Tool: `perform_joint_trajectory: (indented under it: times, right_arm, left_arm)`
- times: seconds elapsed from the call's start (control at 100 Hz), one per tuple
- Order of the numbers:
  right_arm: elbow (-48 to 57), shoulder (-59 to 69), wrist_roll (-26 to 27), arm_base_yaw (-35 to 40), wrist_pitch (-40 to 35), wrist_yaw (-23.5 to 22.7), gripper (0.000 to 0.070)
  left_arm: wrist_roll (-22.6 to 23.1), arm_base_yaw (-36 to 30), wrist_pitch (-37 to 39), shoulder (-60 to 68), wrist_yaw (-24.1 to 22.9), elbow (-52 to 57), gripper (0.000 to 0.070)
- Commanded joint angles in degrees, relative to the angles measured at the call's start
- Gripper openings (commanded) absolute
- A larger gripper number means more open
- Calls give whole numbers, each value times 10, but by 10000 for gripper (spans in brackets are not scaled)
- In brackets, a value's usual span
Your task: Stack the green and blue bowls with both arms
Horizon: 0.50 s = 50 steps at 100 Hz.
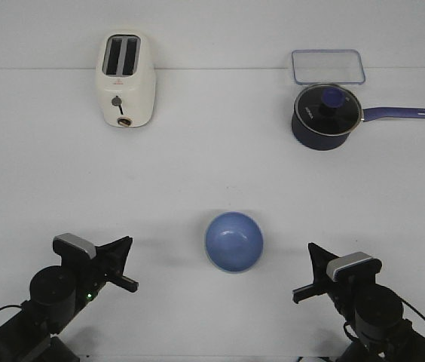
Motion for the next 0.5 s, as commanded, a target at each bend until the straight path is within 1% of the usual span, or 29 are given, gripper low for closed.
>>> perform_joint_trajectory:
  times: [0.0,0.4,0.43,0.49]
  right_arm:
    - [1,-1,3,5,12,1,10]
    - [1,-1,3,5,13,1,10]
    - [1,-1,3,5,13,1,10]
    - [1,-1,3,5,13,1,10]
  left_arm:
    - [0,-4,6,2,-1,6,15]
    - [5,0,9,-7,-3,6,14]
    - [19,8,10,-14,-7,4,14]
    - [73,37,28,-33,-12,-13,14]
